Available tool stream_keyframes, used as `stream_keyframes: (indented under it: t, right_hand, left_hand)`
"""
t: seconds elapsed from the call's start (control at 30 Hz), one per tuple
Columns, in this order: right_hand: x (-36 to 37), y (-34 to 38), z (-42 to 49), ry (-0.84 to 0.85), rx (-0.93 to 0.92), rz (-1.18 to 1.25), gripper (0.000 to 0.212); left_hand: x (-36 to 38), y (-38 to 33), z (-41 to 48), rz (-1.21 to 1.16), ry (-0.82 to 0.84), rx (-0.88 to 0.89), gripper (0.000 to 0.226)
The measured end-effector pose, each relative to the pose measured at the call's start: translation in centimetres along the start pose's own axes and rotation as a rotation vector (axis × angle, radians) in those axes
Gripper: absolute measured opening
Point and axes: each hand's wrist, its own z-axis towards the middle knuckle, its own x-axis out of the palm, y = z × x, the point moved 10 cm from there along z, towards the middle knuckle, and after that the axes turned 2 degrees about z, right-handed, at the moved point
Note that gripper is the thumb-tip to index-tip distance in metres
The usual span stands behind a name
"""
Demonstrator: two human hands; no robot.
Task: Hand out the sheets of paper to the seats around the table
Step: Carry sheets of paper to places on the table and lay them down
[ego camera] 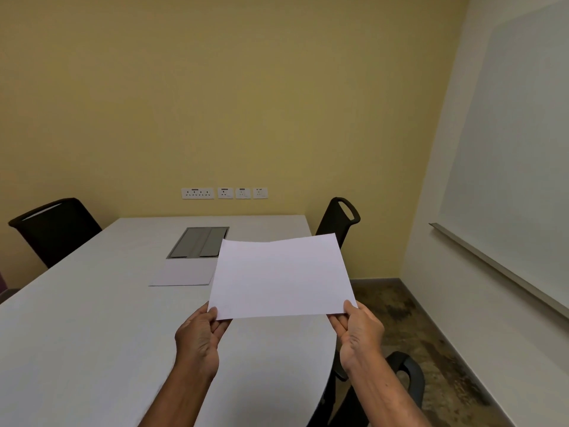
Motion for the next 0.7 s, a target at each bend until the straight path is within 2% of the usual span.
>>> stream_keyframes:
  t: [0.23, 0.7]
  right_hand:
    - [-1.5, 1.3, 5.1, -0.015, 0.031, -0.032, 0.012]
    - [-6.4, 9.3, 19.0, 0.159, 0.119, -0.128, 0.02]
  left_hand:
    - [3.3, 3.6, 1.3, 0.061, -0.048, -0.012, 0.033]
    - [14.0, 13.1, -0.9, 0.056, -0.2, 0.078, 0.031]
